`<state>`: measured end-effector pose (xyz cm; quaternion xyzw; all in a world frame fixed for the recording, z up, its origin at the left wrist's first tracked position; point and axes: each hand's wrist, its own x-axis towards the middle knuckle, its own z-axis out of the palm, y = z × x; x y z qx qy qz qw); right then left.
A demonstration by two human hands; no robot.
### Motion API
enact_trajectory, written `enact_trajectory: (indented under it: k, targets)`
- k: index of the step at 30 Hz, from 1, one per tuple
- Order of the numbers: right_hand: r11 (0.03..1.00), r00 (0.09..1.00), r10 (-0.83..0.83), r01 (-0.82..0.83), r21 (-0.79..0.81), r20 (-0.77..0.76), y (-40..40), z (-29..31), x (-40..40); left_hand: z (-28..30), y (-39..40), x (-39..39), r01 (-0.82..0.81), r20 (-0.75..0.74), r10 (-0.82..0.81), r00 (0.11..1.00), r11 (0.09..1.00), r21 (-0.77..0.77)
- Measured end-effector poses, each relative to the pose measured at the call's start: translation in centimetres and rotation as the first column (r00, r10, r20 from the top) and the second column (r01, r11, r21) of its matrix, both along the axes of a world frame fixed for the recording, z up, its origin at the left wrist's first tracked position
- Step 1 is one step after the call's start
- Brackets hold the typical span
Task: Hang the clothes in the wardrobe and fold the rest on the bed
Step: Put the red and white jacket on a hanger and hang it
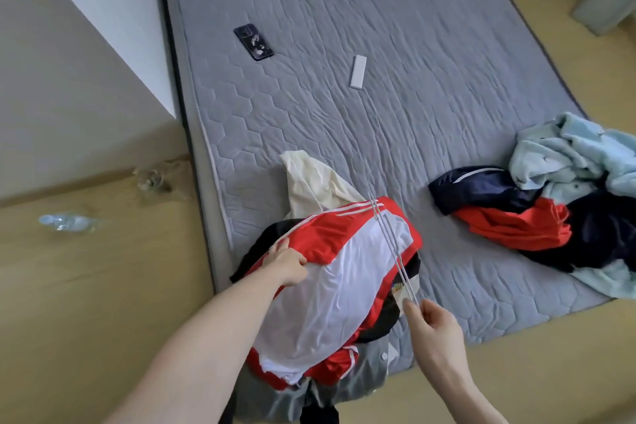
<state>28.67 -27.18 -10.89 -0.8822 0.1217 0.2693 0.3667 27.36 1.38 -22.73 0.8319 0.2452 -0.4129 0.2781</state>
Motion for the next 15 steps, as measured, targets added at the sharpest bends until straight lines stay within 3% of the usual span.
enact_trajectory:
  k: [2,4,7,10,12,15]
  targets:
    - [1.000,1.000,0.017,-0.017,0.011,-0.002,-1.0,-1.3,0.8,-1.0,-0.8,0.3,-0.024,0.017,0.023,1.000,0.999,0.033]
    - [1.000,1.000,0.020,-0.020,0.018,-0.008,-1.9,-1.8,1.3,-0.8,-1.5,0.2,-0.168,0.142,0.161,0.977,0.985,0.044]
    - [0.999,1.000,0.021,-0.021,0.028,-0.017,-2.7,-1.1,1.4,1.5,-2.1,-1.2,-0.518,0.339,0.503,0.795,0.854,-0.052]
    - [0.998,0.998,0.049,-0.048,0.034,-0.025,-2.8,1.1,0.9,6.1,-3.1,-3.5,-0.673,0.200,0.718,0.666,0.695,-0.253]
    - [0.995,0.995,0.090,-0.088,0.052,-0.038,-2.3,3.4,0.5,9.7,-3.7,-5.7,-0.703,0.080,0.761,0.644,0.630,-0.330]
    - [0.984,0.986,0.157,-0.151,0.097,-0.054,-1.3,7.5,-0.8,15.5,-3.9,-9.9,-0.700,-0.118,0.805,0.581,0.420,-0.578]
